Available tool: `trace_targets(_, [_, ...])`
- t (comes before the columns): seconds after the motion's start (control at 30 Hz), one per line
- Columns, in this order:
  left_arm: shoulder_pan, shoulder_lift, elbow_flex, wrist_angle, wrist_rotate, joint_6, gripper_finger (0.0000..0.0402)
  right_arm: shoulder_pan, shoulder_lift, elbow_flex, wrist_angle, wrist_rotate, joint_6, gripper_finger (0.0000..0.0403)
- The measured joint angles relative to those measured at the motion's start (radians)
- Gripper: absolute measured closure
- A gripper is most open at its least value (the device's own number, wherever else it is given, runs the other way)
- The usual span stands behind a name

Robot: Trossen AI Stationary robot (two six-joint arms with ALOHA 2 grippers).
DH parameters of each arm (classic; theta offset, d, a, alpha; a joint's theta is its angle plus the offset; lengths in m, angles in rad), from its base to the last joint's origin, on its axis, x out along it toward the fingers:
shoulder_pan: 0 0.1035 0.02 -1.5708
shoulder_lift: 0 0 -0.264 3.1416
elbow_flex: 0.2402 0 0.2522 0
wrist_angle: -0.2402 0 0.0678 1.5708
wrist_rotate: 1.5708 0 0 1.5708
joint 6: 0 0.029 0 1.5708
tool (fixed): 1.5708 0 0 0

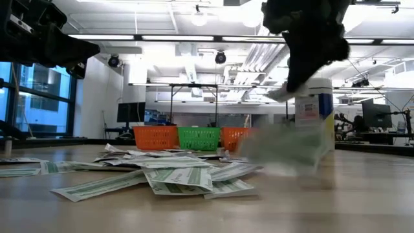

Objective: Pick & Place First Aid Supplies
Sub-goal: Put the bandage pack into the right orange bin

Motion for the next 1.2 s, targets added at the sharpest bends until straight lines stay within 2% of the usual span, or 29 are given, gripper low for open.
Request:
trace_targets(0.17, [0.0, 0.0, 0.0, 0.0, 0.0, 0.0, 0.04, -0.028, -0.066, 0.0, -0.023, 0.148, -0.145, 0.0402])
trace_targets(0.37, [0.0, 0.0, 0.0, 0.0, 0.0, 0.0, 0.04, -0.123, -0.113, 0.001, -0.022, 0.239, -0.302, 0.0402])
trace_targets(0.5, [0.0, 0.0, 0.0, 0.0, 0.0, 0.0, 0.04, -0.228, -0.122, 0.0, 0.004, 0.234, -0.404, 0.0402])
trace_targets(0.63, [0.0, 0.0, 0.0, 0.0, 0.0, 0.0, 0.04, -0.36, -0.121, -0.001, 0.091, 0.155, -0.516, 0.0402])
trace_targets(0.73, [0.0, 0.0, 0.0, 0.0, 0.0, 0.0, 0.04, -0.459, -0.119, -0.001, 0.144, 0.145, -0.57, 0.0403])
trace_targets(0.97, [0.0, 0.0, 0.0, 0.0, 0.0, 0.0, 0.04, -0.667, -0.11, -0.001, 0.169, 0.12, -0.566, 0.0403])
trace_targets(1.2, [0.0, 0.0, 0.0, 0.0, 0.0, 0.0, 0.04, -0.789, -0.026, -0.001, 0.23, 0.002, -0.449, 0.0403])
